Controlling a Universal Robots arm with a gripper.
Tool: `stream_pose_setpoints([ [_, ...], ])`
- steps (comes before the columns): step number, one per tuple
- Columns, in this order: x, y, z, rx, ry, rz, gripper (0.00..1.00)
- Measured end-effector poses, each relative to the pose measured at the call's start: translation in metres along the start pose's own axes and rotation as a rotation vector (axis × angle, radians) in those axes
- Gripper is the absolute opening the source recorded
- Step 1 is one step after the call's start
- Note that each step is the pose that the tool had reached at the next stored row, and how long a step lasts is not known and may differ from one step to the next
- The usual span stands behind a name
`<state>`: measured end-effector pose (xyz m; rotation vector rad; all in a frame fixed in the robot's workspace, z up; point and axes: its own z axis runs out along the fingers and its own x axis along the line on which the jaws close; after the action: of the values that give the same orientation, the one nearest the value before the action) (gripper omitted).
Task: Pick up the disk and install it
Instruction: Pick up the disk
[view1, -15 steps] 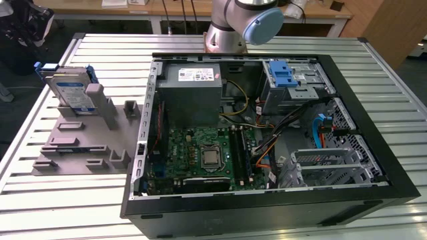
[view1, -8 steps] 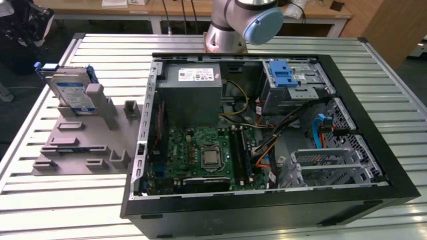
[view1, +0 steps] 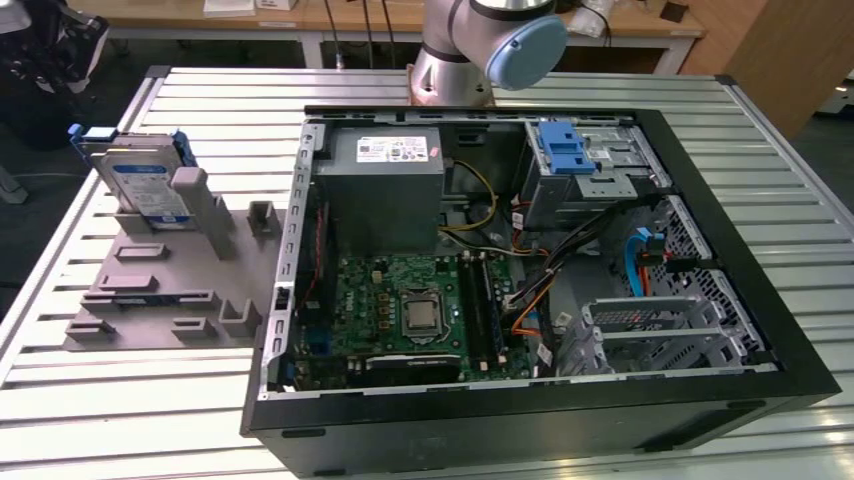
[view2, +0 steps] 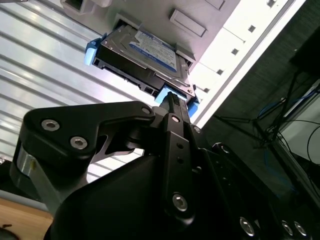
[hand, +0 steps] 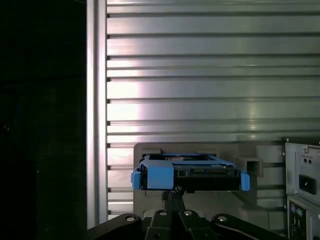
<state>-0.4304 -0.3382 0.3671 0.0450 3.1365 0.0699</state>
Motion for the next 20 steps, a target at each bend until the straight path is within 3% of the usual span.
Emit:
stream_pose_setpoints([
  [20,0.0003,0.0000,0.0000,-0.0002,0.0030,-0.066,0.11],
])
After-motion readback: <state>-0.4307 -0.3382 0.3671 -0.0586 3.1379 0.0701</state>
